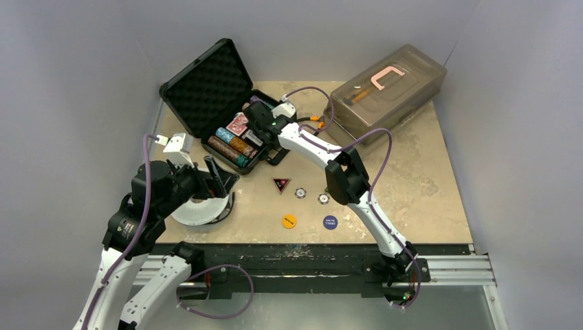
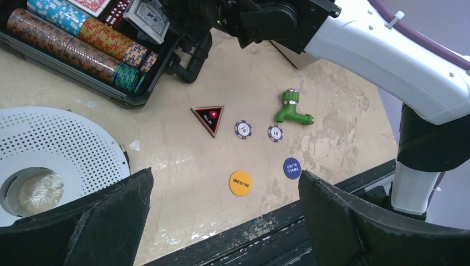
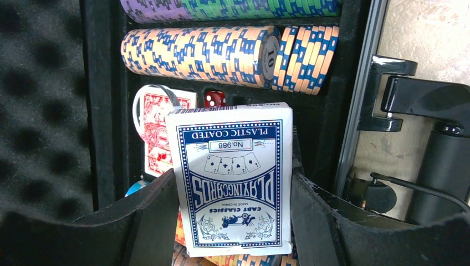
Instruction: Pack up texas hold em set
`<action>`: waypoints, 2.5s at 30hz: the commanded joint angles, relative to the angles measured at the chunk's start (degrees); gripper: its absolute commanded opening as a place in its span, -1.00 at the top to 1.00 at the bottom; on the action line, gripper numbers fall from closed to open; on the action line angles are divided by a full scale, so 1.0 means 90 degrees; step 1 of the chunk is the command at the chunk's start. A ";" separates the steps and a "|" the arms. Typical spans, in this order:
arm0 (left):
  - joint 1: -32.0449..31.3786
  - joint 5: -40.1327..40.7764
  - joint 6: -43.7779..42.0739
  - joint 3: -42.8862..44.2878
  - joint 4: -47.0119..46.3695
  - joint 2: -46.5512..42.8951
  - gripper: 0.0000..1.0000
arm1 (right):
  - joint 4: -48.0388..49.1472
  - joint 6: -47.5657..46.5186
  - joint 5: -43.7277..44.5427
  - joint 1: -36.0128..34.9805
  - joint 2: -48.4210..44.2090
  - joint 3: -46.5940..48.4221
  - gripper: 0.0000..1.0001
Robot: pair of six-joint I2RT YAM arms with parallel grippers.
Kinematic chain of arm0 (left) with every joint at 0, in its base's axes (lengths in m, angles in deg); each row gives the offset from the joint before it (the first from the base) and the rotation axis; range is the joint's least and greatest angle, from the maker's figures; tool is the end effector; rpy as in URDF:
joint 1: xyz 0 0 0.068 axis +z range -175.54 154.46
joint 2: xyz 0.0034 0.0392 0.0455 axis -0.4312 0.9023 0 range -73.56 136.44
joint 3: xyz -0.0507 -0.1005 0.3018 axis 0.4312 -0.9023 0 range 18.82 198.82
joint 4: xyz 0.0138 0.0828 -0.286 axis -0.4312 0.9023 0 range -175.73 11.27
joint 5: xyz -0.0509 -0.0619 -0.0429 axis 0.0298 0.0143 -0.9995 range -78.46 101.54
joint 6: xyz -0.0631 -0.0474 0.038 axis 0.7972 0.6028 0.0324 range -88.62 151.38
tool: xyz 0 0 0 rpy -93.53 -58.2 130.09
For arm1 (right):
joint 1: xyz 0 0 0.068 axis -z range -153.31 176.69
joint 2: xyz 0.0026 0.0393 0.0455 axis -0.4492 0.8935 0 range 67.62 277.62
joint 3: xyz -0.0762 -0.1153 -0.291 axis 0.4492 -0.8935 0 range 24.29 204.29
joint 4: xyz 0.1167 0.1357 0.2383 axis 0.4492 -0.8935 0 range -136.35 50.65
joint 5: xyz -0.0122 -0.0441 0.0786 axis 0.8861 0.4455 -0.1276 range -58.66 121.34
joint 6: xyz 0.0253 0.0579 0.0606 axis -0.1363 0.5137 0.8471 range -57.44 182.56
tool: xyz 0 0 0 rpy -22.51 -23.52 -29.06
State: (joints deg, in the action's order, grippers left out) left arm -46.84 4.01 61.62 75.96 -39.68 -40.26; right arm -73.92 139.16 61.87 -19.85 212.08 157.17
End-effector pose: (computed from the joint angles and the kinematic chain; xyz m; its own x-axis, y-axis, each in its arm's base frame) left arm 0.1193 -0.0575 0.3987 -0.5426 -0.3245 -0.7748 0.2313 0.8290 -0.5092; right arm 0.4851 0.4546 0.1966 -0.4878 0.7035 -0.5169 0.3938 0.7057 0.5889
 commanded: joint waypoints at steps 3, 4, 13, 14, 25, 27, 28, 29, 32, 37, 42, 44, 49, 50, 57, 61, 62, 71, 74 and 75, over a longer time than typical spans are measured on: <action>0.0015 0.0041 -0.0180 0.0237 -0.0056 -0.0009 -1.00 | -0.0222 0.0207 0.0241 -0.0040 -0.0103 0.0337 -0.03; 0.0005 0.0037 -0.0178 0.0241 -0.0073 0.0007 -1.00 | -0.0235 0.0214 0.0212 -0.0048 -0.0107 0.0314 -0.08; 0.0006 0.0151 -0.0169 0.0275 -0.0082 0.0161 -1.00 | -0.0144 0.0029 -0.0092 -0.0105 -0.0286 0.0092 -0.57; 0.0012 0.0170 -0.0162 0.0286 -0.0082 0.0187 -1.00 | -0.0139 -0.0025 -0.0117 -0.0105 -0.0331 0.0060 -0.60; 0.0023 0.0197 0.0103 0.0591 -0.0500 0.1036 -0.99 | 0.1018 -0.2571 -0.0600 -0.0107 -0.2339 -0.1974 -0.64; 0.0023 0.0080 0.0236 0.0531 -0.0874 0.1386 -0.89 | 0.1356 -0.3360 -0.0904 -0.0094 -0.3076 -0.2889 -0.63; 0.0030 0.0050 0.0272 0.0529 -0.1042 0.1596 -0.84 | 0.1627 -0.3783 -0.1001 -0.0097 -0.3504 -0.3467 -0.63; 0.0037 0.0047 0.0298 0.0554 -0.1200 0.1879 -0.79 | 0.2114 -0.4242 -0.1242 -0.0081 -0.3980 -0.4160 -0.61; 0.0057 0.0006 0.0337 0.0787 -0.1591 0.2834 -0.72 | 0.2482 -0.5101 -0.1864 -0.0038 -0.5166 -0.5714 -0.59; 0.0239 -0.0172 0.0130 0.1303 -0.2495 0.4726 -0.62 | 0.2320 -0.5689 -0.2593 0.0148 -0.6740 -0.7503 -0.56; 0.0506 -0.0448 -0.0634 0.2515 -0.2709 0.6549 -0.39 | 0.2200 -0.5671 -0.3256 0.0547 -0.7756 -0.8596 -0.55; 0.0727 -0.1021 -0.0766 0.3017 -0.2640 0.7230 -0.32 | 0.2021 -0.5698 -0.3207 0.0624 -0.8042 -0.8850 -0.54; 0.0903 -0.1129 -0.1282 0.4346 -0.1849 0.8633 -0.35 | 0.1937 -0.5762 -0.3265 0.0658 -0.8619 -0.9339 -0.54; 0.0910 -0.1124 -0.1339 0.4565 -0.1739 0.8865 -0.35 | 0.1963 -0.5765 -0.3302 0.0664 -0.8704 -0.9419 -0.55; 0.0938 -0.0911 -0.1497 0.5495 -0.1350 0.9892 -0.21 | 0.2056 -0.5934 -0.3350 0.0777 -0.8857 -0.9590 -0.55; 0.0960 -0.0757 -0.1471 0.5862 -0.1102 1.0332 -0.20 | 0.2035 -0.6062 -0.3372 0.0902 -0.8817 -0.9475 -0.55; 0.0955 -0.0787 -0.1452 0.5917 -0.1075 1.0400 -0.18 | 0.2039 -0.6077 -0.3366 0.0917 -0.8806 -0.9458 -0.55; 0.0931 -0.0813 -0.1174 0.5629 -0.1041 1.0523 -0.01 | 0.2139 -0.5997 -0.3521 0.0936 -0.8771 -0.9536 -0.55; 0.0880 -0.1101 -0.1138 0.5483 -0.1165 1.0479 0.02 | 0.2180 -0.5941 -0.3555 0.0937 -0.8785 -0.9569 -0.55; 0.0848 -0.1199 -0.1127 0.5485 -0.1149 1.0498 0.02 | 0.2206 -0.5915 -0.3571 0.0934 -0.8777 -0.9576 -0.55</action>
State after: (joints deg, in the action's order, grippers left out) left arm -38.47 -3.24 50.32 126.12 -49.72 54.40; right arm -56.78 85.87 31.40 -11.53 133.28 70.86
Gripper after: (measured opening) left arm 0.492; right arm 0.776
